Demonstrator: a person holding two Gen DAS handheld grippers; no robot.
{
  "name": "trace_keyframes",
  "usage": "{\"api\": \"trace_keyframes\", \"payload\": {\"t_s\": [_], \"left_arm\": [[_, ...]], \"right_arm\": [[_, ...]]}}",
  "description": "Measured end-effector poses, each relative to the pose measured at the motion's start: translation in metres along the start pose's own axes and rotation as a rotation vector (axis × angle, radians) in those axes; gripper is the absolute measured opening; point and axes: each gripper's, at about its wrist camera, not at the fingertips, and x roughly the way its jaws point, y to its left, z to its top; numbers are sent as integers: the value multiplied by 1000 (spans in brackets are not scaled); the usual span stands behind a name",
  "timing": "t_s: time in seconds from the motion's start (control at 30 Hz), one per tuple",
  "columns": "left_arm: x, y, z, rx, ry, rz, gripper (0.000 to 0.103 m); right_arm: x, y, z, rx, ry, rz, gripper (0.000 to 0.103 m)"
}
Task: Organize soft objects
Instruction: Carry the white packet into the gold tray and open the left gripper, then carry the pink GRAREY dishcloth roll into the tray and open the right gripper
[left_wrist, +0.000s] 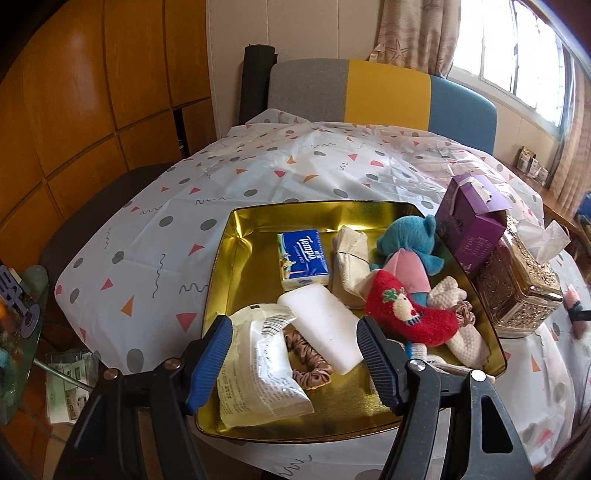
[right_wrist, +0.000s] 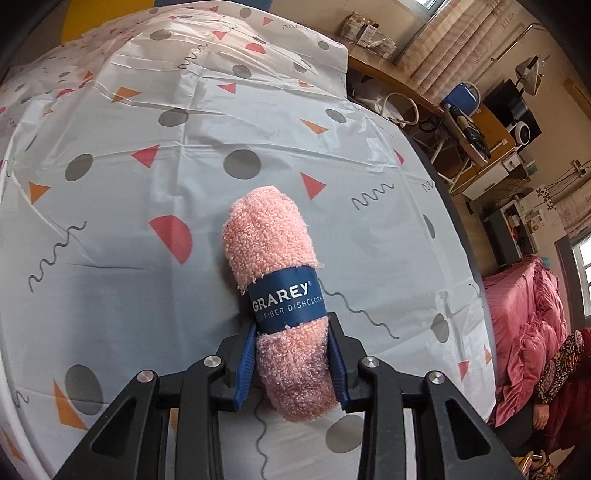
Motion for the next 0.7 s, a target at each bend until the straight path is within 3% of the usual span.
{"api": "trace_keyframes", "payload": {"t_s": [0.17, 0.5, 0.7], "left_arm": [[-1, -6, 0, 17, -4, -18, 71], [1, -16, -7, 33, 10, -71, 71], [3, -17, -11, 26, 24, -89, 71]], "right_arm": [[-9, 15, 0, 2, 8, 75, 34], [-12, 35, 6, -11, 19, 88, 34], [-26, 32, 25, 71, 14, 179, 33]]}}
